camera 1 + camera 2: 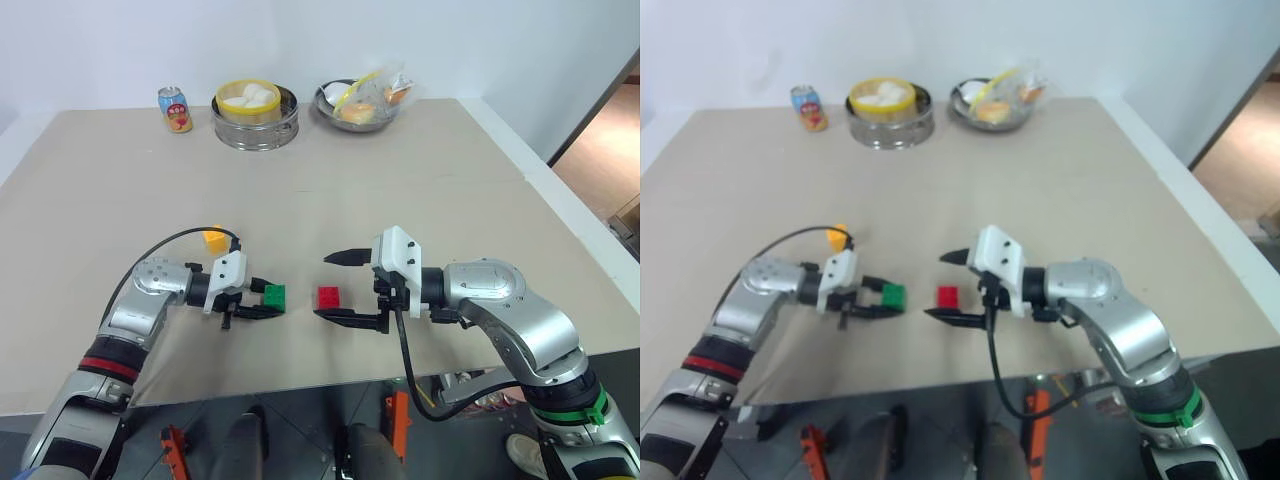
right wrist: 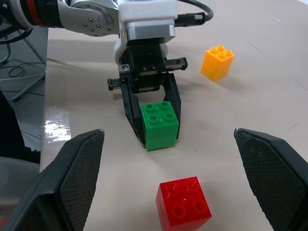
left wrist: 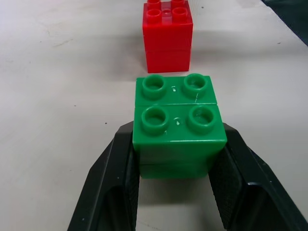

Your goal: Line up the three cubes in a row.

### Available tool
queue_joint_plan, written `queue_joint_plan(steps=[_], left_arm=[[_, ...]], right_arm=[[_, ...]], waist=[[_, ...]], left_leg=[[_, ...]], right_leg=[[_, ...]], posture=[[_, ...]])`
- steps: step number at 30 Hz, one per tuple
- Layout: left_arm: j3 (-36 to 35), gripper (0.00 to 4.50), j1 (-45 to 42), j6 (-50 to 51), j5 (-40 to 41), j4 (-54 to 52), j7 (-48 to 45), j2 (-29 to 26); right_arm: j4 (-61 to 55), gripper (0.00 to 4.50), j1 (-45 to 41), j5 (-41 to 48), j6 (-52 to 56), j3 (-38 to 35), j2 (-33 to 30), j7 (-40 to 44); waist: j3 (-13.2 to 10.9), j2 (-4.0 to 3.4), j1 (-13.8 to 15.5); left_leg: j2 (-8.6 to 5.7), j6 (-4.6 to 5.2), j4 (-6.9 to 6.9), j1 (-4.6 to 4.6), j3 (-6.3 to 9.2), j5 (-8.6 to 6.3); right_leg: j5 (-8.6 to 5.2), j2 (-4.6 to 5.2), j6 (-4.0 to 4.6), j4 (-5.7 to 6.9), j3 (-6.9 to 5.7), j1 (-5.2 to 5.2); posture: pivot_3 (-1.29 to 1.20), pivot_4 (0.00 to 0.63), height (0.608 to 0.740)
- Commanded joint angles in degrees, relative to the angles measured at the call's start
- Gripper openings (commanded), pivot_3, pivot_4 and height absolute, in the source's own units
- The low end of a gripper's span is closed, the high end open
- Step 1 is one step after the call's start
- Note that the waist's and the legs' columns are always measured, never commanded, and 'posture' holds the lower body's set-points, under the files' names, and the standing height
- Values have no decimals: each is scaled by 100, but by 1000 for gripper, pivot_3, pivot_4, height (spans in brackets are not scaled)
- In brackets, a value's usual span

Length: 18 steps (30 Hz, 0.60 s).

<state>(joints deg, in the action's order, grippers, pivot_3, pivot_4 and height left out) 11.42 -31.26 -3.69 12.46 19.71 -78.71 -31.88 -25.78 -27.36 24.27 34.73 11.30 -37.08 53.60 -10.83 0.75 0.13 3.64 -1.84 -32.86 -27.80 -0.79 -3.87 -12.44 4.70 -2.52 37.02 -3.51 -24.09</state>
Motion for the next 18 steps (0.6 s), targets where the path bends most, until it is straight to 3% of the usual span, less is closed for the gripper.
queue_joint_plan(steps=[1, 5, 13, 18], left_arm=[[-81, 1983, 1, 106, 97, -99, -22, -1], [-80, 1983, -45, 100, 39, 7, -70, -23], [-184, 4476, -174, -13, 47, 114, -132, -126], [-632, 4476, 41, 574, 541, -551, -71, -449]], right_arm=[[-87, 4500, -29, -13, -112, -37, -17, 31], [-69, 4500, -40, -31, -130, -21, -9, 52], [-55, 4500, -32, -53, -171, -9, -4, 61], [-129, 4500, 5, -37, -146, -44, -17, 22]], waist=[[0, 0, 0], [0, 0, 0], [0, 0, 1], [0, 0, -2]], left_leg=[[0, 0, -1, 0, 0, 0], [1, 0, -6, 0, 0, 0], [2, 0, -12, 0, 0, 0], [4, 0, -11, 0, 0, -1]], right_leg=[[0, 0, 0, 1, 0, 0], [1, -1, 0, 3, 0, 1], [3, -1, 0, 3, 1, 2], [4, -3, 1, 3, 1, 1]], posture=[[0, 150, 740], [0, 150, 740], [0, 150, 740], [0, 150, 740]])
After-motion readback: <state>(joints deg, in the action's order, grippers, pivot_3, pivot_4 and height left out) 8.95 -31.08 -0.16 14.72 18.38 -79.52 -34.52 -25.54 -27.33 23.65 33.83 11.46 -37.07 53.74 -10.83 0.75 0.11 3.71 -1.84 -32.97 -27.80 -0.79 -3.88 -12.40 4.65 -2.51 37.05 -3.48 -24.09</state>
